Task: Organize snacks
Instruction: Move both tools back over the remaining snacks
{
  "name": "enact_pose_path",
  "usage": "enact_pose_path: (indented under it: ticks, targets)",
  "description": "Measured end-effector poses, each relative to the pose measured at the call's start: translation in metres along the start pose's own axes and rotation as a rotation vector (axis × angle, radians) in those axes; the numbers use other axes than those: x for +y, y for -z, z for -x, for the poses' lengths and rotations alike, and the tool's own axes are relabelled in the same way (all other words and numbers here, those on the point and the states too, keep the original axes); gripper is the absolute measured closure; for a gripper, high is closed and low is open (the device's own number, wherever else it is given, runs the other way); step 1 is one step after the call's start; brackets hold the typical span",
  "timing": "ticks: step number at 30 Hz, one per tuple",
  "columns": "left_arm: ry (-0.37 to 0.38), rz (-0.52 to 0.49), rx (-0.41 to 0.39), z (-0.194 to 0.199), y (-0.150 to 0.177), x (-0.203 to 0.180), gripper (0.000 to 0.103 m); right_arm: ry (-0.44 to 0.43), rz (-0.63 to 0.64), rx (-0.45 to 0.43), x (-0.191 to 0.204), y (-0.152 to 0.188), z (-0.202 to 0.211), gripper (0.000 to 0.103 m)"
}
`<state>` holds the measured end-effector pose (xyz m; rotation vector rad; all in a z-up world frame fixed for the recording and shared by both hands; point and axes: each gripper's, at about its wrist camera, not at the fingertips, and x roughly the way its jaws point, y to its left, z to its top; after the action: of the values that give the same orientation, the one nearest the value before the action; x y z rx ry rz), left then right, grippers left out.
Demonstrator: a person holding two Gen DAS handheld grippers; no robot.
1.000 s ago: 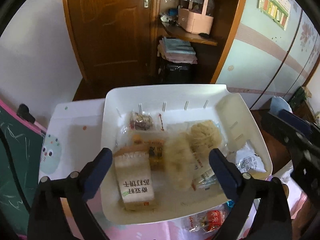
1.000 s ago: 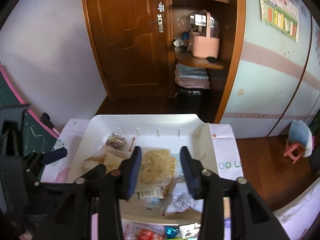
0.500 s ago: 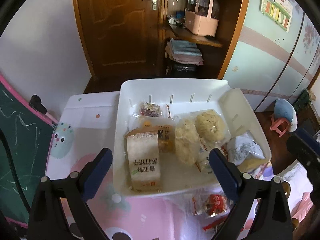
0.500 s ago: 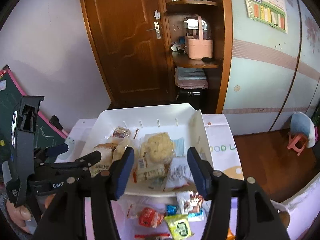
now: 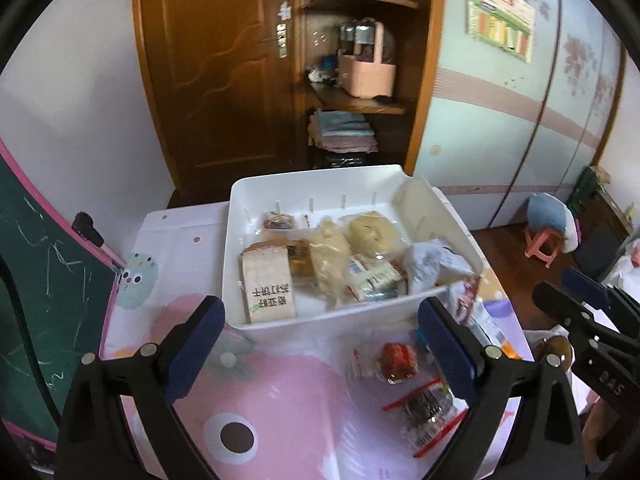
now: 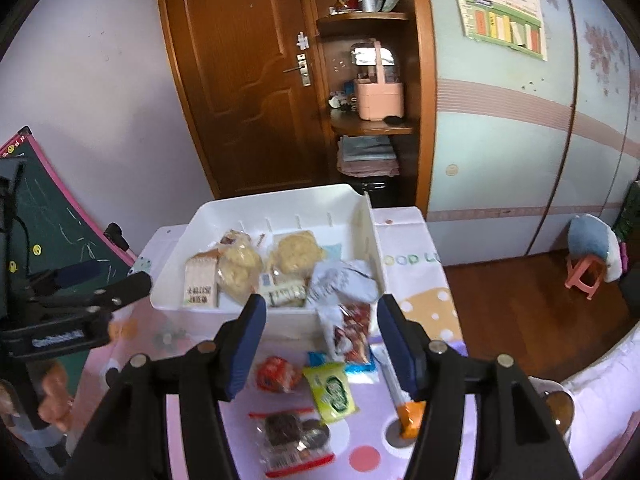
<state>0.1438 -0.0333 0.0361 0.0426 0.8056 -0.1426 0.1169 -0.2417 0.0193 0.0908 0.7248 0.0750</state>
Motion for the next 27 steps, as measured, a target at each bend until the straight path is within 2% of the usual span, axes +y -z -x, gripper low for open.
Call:
enact_pose_path:
  ticks: [7, 12, 16, 21, 27]
  targets:
    - [0.017, -0.107, -0.035, 0.014, 0.027, -0.037, 0.006, 0.046, 0.014, 0.023, -0.028, 0.037, 0.011, 0.044]
    - [0.021, -0.176, -0.02, 0.005, 0.051, -0.062, 0.006, 0.069, 0.028, 0.073, -0.057, 0.066, 0.002, 0.044]
    - [0.017, -0.237, 0.002, -0.009, 0.069, -0.076, 0.006, 0.081, -0.016, 0.137, -0.082, 0.081, -0.012, 0.044]
    - [0.044, -0.265, 0.046, -0.031, 0.083, -0.085, 0.006, 0.042, -0.062, 0.181, -0.094, 0.089, -0.029, 0.044]
    - [0.062, -0.238, 0.126, -0.065, 0.102, -0.087, 0.006, -0.084, -0.049, 0.234, -0.076, 0.091, -0.056, 0.044]
